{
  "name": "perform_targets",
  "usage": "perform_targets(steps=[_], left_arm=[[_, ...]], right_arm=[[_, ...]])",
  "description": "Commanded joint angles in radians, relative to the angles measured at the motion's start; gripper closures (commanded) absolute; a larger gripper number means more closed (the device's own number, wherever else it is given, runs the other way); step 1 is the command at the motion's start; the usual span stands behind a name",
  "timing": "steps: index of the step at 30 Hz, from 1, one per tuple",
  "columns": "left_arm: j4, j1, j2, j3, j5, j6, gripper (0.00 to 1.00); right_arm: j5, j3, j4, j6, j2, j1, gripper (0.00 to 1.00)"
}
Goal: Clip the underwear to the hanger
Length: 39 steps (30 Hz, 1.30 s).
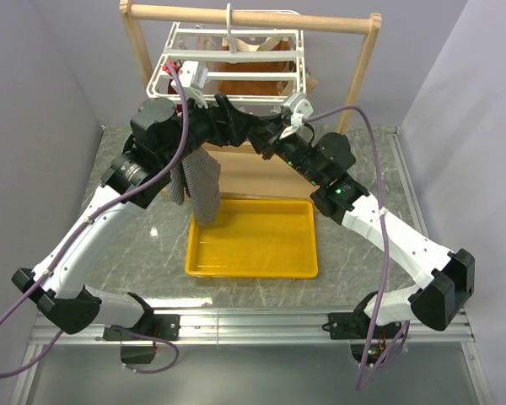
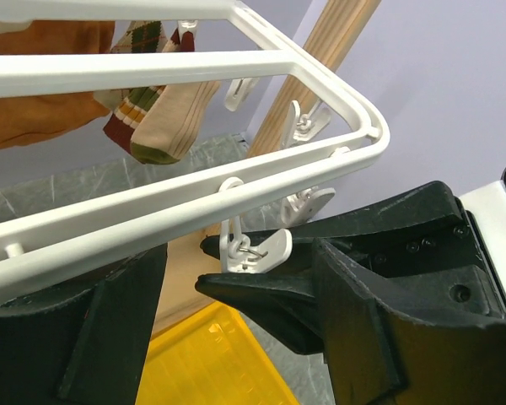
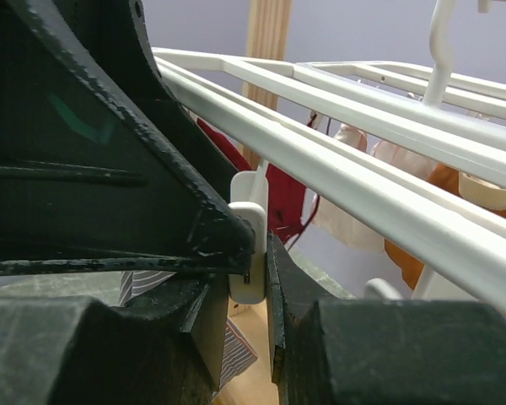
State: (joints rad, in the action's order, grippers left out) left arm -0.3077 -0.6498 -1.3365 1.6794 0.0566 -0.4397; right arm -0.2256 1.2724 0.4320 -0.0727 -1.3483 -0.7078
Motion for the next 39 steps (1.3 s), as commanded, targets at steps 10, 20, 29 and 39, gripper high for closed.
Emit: perform_targets(steps=[10,20,29,39], left_arm=[[0.084,0.001,-0.020,0.069,-0.050,0.022,0.40],[0.114,0.001,-0.006,0.051,-0.041,0.030,0.94],[0.105,0.001,-0.007,0.046,-0.027,0.032,1.00],[0.091,0.001,0.000,0.048,-0.015,0.039,1.00]], right_arm=[[-0.012,0.042,-0.012,-0.013,0.035,-0.018,1.00],[-0.014,0.016,-0.033,-0.022,0.052,-0.024,0.93],[0.008,0.002,-0.065,-0.038,0.069,-0.022,0.49],[-0.205,-0.200,-0.144,0.042,0.178,0.060,0.42]])
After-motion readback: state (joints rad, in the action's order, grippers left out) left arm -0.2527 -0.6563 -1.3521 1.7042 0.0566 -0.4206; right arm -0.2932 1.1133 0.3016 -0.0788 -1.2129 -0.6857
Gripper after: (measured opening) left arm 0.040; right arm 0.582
